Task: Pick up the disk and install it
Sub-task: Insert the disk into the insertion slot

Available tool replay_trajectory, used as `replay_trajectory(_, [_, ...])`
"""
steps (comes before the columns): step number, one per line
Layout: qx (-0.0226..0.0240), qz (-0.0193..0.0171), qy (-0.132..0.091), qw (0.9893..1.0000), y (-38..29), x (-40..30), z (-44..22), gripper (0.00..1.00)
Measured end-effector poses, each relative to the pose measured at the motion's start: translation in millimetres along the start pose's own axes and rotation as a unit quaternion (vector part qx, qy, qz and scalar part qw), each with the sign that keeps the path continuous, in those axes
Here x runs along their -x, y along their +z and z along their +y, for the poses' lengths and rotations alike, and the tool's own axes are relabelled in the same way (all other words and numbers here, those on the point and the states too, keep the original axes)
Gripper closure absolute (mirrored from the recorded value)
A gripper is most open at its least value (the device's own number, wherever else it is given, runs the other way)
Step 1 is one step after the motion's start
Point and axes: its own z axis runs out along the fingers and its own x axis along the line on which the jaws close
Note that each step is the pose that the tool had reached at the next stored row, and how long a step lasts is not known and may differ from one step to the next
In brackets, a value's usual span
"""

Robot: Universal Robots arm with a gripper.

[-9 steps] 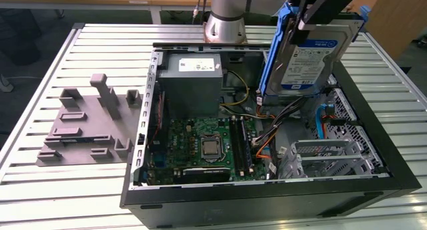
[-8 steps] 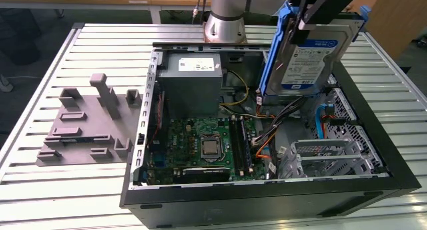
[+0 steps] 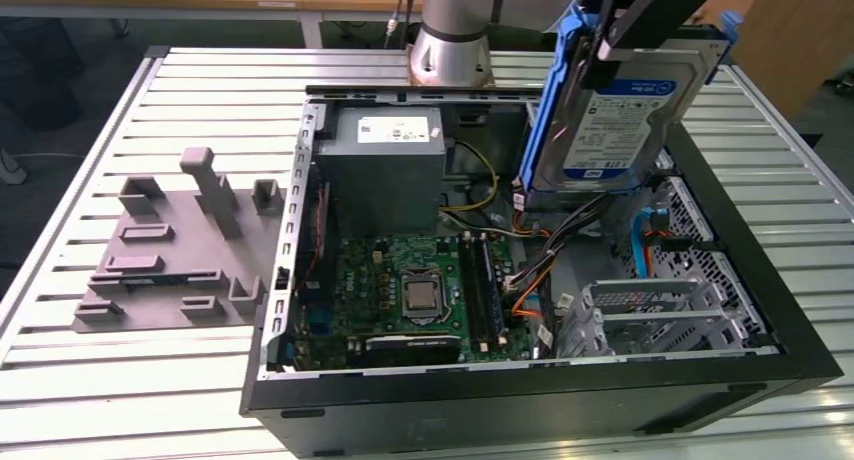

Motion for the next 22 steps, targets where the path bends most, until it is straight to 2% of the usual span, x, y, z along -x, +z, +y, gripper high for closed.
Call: replay_trajectory(22, [0.0, 0.0, 0.0, 1.0, 0.1, -0.1, 4.5, 0.64])
